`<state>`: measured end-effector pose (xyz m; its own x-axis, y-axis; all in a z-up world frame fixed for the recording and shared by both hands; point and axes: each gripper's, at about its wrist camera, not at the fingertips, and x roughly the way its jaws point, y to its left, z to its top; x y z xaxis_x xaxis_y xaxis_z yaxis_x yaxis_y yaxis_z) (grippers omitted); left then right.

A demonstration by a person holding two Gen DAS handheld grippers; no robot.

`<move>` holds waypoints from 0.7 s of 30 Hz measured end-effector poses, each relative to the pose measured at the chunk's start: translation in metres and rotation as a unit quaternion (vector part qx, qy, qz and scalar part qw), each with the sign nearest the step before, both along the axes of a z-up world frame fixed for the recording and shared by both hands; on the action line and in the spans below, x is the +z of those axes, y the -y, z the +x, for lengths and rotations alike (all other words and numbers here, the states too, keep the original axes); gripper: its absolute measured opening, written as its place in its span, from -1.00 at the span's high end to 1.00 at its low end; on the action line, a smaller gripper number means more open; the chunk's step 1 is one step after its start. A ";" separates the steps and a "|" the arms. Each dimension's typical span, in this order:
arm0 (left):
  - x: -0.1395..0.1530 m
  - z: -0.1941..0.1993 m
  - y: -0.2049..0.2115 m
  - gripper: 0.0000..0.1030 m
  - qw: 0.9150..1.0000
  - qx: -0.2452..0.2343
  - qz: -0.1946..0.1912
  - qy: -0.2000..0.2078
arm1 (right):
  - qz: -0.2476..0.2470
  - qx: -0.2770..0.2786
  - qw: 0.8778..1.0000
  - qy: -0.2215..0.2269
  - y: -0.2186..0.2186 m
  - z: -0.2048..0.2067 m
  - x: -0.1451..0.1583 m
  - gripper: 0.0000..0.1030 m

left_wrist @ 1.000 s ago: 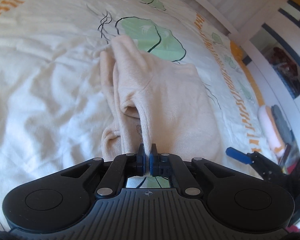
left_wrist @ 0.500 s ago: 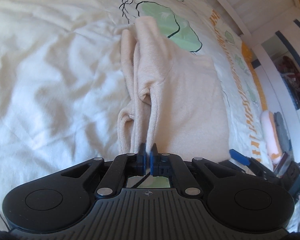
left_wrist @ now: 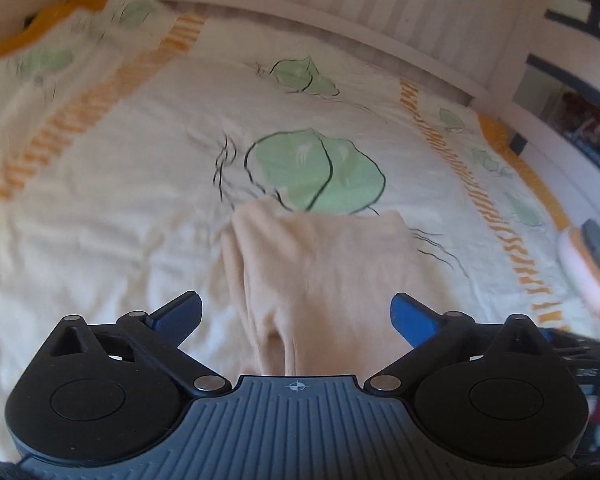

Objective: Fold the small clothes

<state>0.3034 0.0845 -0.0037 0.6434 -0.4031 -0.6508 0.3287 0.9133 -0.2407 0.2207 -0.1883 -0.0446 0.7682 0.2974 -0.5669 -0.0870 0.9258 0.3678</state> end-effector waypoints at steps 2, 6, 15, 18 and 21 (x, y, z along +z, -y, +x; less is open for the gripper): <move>-0.004 0.020 0.019 -0.98 1.000 0.008 0.025 0.008 | 0.001 -0.001 1.000 0.003 -0.001 0.004 0.001 -0.99; -0.021 0.056 0.043 -0.98 0.997 0.034 0.073 0.010 | -0.001 -0.001 1.000 0.003 -0.002 0.007 -0.001 -0.99; -0.081 0.084 -0.005 -1.00 0.989 0.093 0.090 -0.067 | -0.004 0.010 1.000 -0.009 0.004 0.012 -0.009 -0.99; -0.081 0.072 -0.029 -1.00 0.990 0.101 0.064 -0.078 | -0.002 0.012 1.000 -0.013 0.009 0.017 -0.012 -0.99; -0.071 0.058 -0.048 -0.99 0.990 0.103 0.030 -0.097 | 0.004 0.014 1.000 -0.013 0.012 0.025 -0.013 -1.00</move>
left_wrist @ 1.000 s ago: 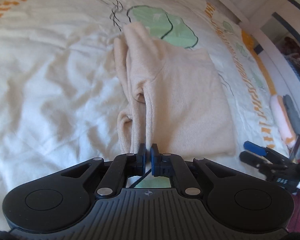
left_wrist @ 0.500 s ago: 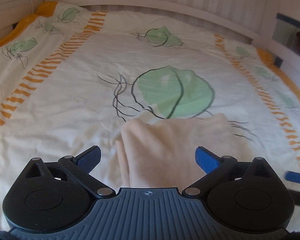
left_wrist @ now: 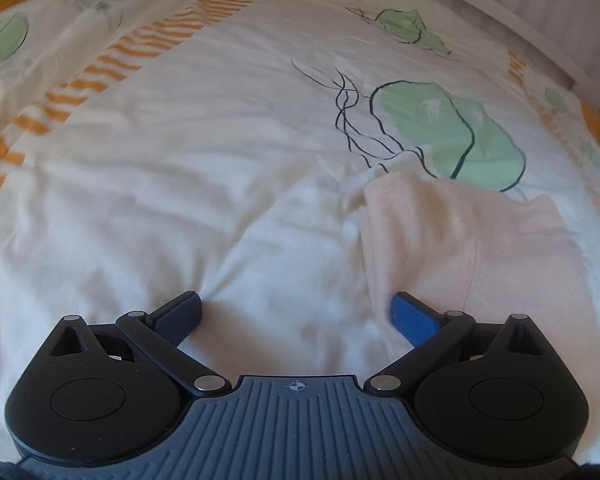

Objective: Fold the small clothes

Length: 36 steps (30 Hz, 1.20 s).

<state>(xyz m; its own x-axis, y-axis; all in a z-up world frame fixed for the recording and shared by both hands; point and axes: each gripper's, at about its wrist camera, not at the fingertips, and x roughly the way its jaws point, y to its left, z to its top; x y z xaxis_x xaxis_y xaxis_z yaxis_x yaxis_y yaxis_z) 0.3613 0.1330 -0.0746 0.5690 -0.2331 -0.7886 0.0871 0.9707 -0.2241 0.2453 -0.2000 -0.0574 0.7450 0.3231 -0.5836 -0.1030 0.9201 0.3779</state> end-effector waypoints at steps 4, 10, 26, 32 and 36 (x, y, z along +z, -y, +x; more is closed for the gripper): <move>0.020 -0.022 -0.027 -0.99 0.989 0.024 -0.147 -0.004 | 0.014 0.009 1.000 0.007 0.002 0.013 0.002 -0.99; 0.021 -0.046 -0.002 -0.99 0.979 -0.050 -0.194 -0.030 | 0.062 0.022 0.998 0.003 0.003 0.043 0.002 -1.00; -0.022 -0.014 0.035 -0.99 0.973 -0.099 -0.197 -0.065 | 0.212 0.090 0.972 -0.056 -0.012 0.123 -0.054 -1.00; -0.026 -0.010 0.037 -0.49 0.961 -0.098 -0.251 -0.065 | 0.239 0.100 0.963 -0.072 -0.015 0.136 -0.054 -0.99; -0.028 -0.014 0.037 0.39 0.959 -0.096 -0.254 -0.085 | 0.191 0.074 0.975 -0.086 -0.015 0.129 -0.044 0.10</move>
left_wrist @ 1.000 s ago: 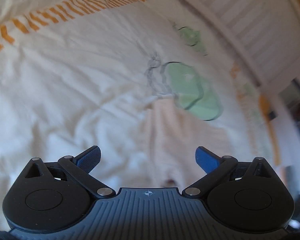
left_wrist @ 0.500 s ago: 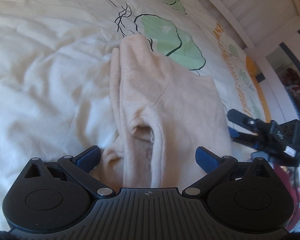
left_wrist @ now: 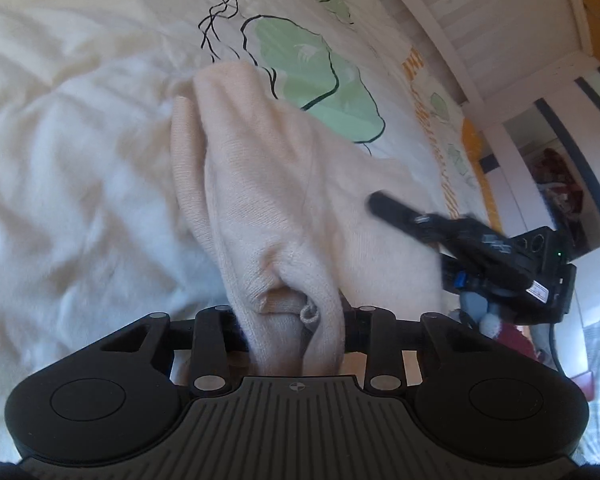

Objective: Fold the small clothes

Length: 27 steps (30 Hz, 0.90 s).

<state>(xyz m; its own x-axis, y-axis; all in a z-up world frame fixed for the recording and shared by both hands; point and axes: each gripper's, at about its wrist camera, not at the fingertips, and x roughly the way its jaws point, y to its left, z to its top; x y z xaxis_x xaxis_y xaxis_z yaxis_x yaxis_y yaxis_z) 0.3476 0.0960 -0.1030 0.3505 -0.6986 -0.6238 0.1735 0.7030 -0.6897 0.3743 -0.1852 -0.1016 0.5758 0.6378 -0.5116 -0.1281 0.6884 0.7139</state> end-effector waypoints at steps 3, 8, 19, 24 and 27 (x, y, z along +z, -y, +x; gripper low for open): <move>0.008 -0.009 0.003 0.41 1.000 0.000 -0.026 -0.002 | -0.004 -0.010 1.000 0.012 0.004 -0.018 0.015 0.14; 0.029 -0.040 0.029 0.41 0.998 -0.043 -0.043 -0.006 | -0.041 -0.019 0.999 0.010 0.014 -0.071 0.045 0.15; 0.020 -0.170 0.064 0.34 0.994 -0.091 -0.006 -0.052 | -0.136 -0.008 0.988 -0.067 0.049 -0.193 0.039 -0.18; 0.007 -0.199 0.034 0.30 0.998 -0.037 -0.012 -0.053 | -0.138 -0.043 0.986 -0.081 0.062 -0.235 0.021 -0.58; 0.013 -0.203 0.027 0.28 0.999 -0.029 0.010 -0.043 | -0.129 -0.070 0.986 -0.078 0.066 -0.250 0.023 -0.66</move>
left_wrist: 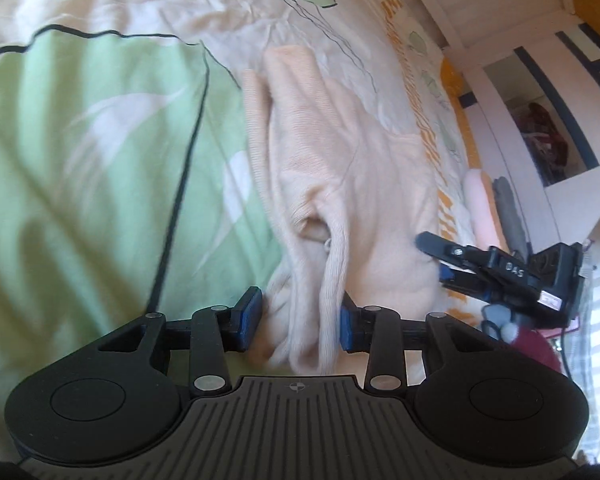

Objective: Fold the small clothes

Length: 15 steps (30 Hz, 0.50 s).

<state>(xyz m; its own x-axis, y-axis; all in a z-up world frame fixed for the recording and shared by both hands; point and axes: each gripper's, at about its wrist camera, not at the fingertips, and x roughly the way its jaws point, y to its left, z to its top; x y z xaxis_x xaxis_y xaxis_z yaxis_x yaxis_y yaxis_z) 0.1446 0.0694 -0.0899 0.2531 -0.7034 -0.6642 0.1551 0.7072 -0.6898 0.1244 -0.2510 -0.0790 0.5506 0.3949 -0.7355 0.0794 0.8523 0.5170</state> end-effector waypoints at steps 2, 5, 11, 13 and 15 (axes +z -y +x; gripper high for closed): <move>0.011 -0.006 0.002 0.22 0.999 -0.007 0.030 0.016 | -0.004 -0.013 1.000 0.006 -0.001 -0.006 0.004 -0.70; 0.041 -0.015 0.013 -0.09 0.993 -0.012 0.083 0.080 | -0.006 -0.027 0.999 0.036 -0.002 -0.017 0.016 -1.00; 0.093 -0.024 0.047 -0.84 0.955 -0.004 0.152 0.255 | -0.054 -0.087 0.989 0.108 -0.007 -0.008 0.037 -0.99; 0.088 -0.012 0.062 -0.84 0.941 0.006 0.195 0.275 | -0.082 -0.097 0.986 0.108 -0.010 0.004 0.034 -0.99; 0.075 0.001 0.070 -0.84 0.933 0.025 0.230 0.275 | -0.116 -0.100 0.983 0.103 -0.013 0.012 0.026 -0.99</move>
